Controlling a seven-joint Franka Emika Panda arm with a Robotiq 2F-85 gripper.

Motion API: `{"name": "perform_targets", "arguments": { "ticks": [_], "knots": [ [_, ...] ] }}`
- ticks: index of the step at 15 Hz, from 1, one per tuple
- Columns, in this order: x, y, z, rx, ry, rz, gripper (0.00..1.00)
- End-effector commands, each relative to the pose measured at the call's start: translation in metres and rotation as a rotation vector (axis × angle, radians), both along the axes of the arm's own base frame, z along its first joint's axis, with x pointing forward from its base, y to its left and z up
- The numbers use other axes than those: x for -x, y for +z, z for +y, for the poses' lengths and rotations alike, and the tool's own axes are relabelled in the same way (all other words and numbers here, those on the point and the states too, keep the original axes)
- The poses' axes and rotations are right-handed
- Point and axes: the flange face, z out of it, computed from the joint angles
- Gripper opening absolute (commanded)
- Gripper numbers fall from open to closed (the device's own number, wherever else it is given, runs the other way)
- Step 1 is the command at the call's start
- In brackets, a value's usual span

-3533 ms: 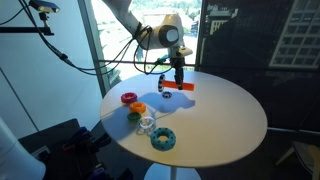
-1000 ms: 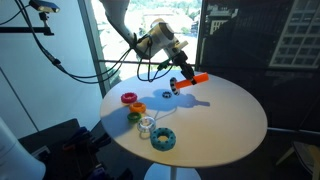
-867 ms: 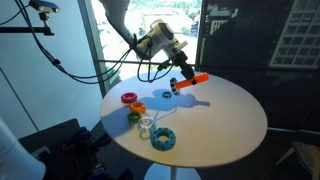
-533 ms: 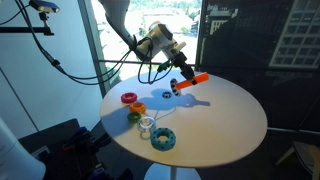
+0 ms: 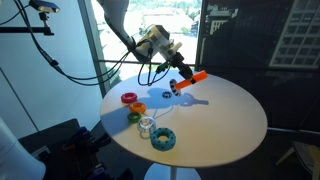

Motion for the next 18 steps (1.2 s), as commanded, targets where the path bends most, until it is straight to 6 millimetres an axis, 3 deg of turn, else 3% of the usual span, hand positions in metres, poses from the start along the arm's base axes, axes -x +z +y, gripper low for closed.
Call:
{"name": "perform_targets", "arguments": {
  "ticks": [1,18],
  "knots": [
    [0.002,0.001,0.002,0.022,-0.006,-0.015,0.16],
    [0.011,-0.02,0.019,0.092,0.019,-0.042,0.16]
  ]
}}
